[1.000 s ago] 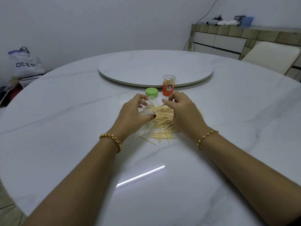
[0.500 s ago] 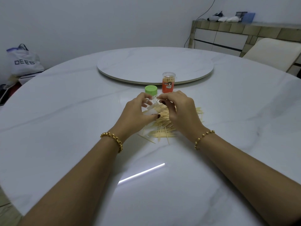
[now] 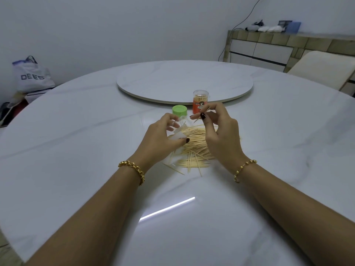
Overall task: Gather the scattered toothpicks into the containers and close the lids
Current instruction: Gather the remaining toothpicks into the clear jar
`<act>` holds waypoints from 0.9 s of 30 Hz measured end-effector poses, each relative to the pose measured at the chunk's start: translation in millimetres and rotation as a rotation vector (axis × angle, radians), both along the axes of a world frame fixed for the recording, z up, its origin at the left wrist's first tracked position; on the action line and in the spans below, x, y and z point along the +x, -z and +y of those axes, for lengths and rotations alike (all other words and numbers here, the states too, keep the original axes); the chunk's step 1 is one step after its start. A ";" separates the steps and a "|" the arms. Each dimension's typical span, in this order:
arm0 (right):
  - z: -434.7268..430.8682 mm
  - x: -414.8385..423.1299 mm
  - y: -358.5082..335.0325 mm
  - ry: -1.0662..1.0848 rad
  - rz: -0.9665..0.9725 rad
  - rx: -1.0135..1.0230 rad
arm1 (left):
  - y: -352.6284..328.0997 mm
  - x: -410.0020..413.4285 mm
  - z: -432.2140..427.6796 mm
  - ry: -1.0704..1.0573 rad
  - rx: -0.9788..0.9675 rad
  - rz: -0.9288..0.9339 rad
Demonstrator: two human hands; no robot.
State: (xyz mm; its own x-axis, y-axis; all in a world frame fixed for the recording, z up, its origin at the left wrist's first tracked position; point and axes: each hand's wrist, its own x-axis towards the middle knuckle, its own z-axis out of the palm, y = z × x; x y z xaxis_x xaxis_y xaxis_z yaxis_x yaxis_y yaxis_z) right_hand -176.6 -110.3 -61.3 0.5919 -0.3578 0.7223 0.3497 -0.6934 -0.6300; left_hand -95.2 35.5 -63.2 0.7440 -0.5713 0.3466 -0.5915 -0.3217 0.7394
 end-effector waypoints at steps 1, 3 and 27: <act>1.8 -0.8 -0.4 -0.010 0.007 0.025 | 0.1 -0.5 0.1 0.003 -0.003 -0.001; 3.3 -1.6 0.4 -0.041 0.039 0.064 | 0.1 -0.7 0.1 0.007 -0.012 -0.004; 3.3 -1.0 15.8 -0.121 0.242 -0.238 | 1.7 3.7 0.3 -0.001 -0.110 0.090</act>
